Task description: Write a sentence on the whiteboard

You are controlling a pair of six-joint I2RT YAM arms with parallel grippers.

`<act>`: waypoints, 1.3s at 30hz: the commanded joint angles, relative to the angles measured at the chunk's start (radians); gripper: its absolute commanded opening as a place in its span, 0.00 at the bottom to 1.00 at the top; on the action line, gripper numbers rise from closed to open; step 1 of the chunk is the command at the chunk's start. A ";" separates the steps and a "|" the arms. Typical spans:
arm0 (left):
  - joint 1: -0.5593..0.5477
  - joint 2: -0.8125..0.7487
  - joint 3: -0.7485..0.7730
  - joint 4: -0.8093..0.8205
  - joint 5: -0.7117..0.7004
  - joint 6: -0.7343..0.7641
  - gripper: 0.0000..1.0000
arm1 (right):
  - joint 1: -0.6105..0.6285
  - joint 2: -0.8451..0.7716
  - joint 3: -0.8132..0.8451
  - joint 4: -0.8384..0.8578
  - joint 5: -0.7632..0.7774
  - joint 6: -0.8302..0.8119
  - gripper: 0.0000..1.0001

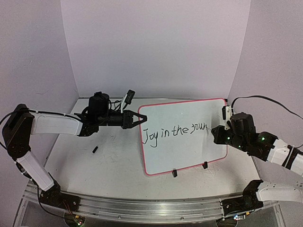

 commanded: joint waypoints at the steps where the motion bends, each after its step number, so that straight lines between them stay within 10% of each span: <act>1: -0.003 0.024 -0.013 -0.109 -0.132 0.089 0.00 | -0.003 0.015 -0.005 -0.033 -0.016 0.009 0.00; 39: -0.006 0.014 -0.011 -0.109 -0.134 0.081 0.00 | -0.004 0.044 0.083 0.015 0.032 -0.014 0.00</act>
